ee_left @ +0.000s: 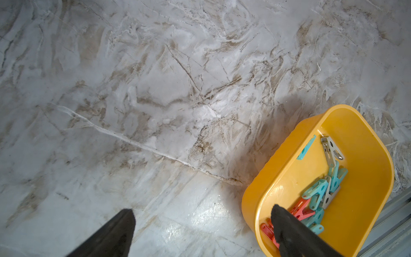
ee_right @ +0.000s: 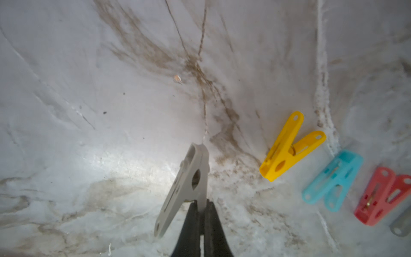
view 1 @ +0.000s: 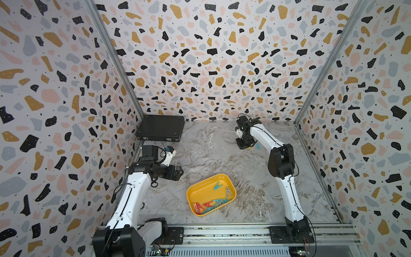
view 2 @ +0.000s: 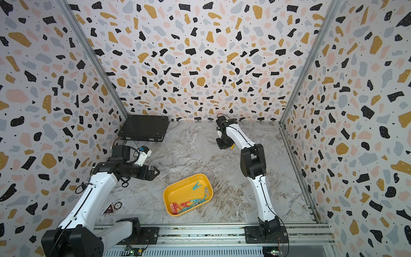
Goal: Take the clothespins out of the storage box
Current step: Place the clothespin at the center of the board.
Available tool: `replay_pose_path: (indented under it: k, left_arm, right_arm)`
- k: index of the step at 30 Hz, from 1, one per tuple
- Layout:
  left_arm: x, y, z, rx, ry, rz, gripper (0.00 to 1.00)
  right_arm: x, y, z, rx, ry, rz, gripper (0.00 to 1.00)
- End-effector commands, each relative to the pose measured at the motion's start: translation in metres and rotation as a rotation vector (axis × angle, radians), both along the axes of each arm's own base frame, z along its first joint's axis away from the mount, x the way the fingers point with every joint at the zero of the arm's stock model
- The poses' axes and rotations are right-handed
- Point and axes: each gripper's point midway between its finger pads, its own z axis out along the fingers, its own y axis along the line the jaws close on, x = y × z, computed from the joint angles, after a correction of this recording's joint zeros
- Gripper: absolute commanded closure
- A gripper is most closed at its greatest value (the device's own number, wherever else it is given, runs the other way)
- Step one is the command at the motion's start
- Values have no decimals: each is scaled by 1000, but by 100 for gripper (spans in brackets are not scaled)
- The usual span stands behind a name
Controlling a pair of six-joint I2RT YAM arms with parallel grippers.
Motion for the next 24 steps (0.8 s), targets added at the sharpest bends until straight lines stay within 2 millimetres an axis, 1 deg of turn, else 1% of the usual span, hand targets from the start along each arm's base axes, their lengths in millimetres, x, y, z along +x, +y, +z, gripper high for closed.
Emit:
replay_pose_path:
  k: [1,11,18,20,23,24]
  left_arm:
    - [0,1,0,4,-2,-6,0]
    - [0,1,-1,3,0,-4,0]
    - [1,2,-2,7,1,-1,0]
    - [1,3,-2,11,-1,-1,0]
    - [1,3,-2,10,-1,0,0]
    - [1,3,-2,9,1,2,0]
  right_arm:
    - [-2,-2,11,0,13,11,100]
    - [11,-5,-8,-42,6,-12,100]
    - [13,-6,-26,-56,24,-35,100]
    - [12,-4,-28,-50,32,-41,98]
    - [10,-2,-29,-34,42,-47,90]
    - [10,-1,-28,-29,45,-48,89]
